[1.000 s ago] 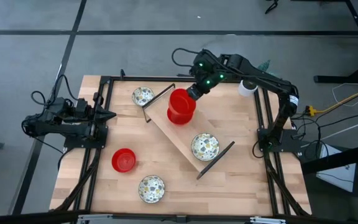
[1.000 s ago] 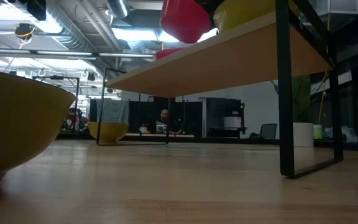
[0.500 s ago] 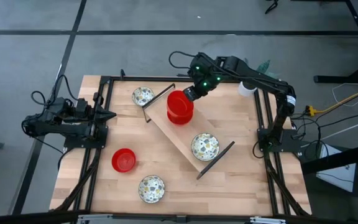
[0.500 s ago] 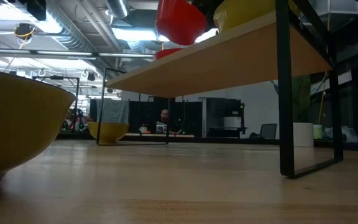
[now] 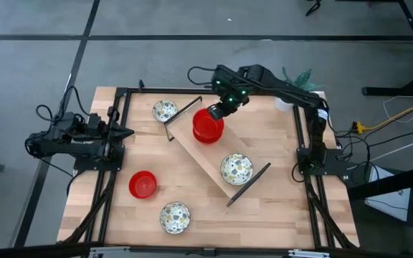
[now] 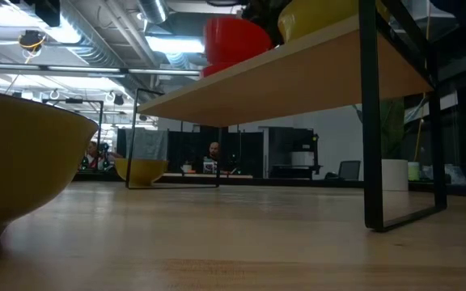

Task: Pick & Place Mini bowls
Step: Stack the right red bowl on top of the red bowl on the shelf

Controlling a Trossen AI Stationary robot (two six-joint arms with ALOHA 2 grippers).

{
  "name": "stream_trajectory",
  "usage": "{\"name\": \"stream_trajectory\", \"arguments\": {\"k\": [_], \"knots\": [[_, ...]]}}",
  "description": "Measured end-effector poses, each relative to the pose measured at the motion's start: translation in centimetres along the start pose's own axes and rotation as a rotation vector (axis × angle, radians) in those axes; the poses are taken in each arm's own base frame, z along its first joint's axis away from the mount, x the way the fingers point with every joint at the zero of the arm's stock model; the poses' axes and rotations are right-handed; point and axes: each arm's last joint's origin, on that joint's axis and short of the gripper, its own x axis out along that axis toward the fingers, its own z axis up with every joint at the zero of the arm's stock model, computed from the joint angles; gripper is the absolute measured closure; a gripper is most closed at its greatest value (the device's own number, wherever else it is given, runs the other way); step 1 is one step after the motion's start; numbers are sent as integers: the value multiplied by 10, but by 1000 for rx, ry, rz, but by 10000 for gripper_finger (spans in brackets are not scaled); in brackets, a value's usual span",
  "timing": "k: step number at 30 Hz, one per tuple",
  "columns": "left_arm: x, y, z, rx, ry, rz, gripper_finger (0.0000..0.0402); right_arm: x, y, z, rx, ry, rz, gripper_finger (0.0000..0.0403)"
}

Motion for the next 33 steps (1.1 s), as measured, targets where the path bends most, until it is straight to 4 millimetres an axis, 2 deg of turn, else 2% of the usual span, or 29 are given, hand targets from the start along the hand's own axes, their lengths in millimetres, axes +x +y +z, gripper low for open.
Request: {"name": "stream_trajectory", "arguments": {"k": [5,11,33], "knots": [[0,0,0,0,0,0,398,14,-2,3,0,40,-25,399],[0,0,0,0,0,0,398,20,-2,5,-1,49,-31,398],[0,0,0,0,0,0,398,19,-4,3,-16,52,-72,396]]}}
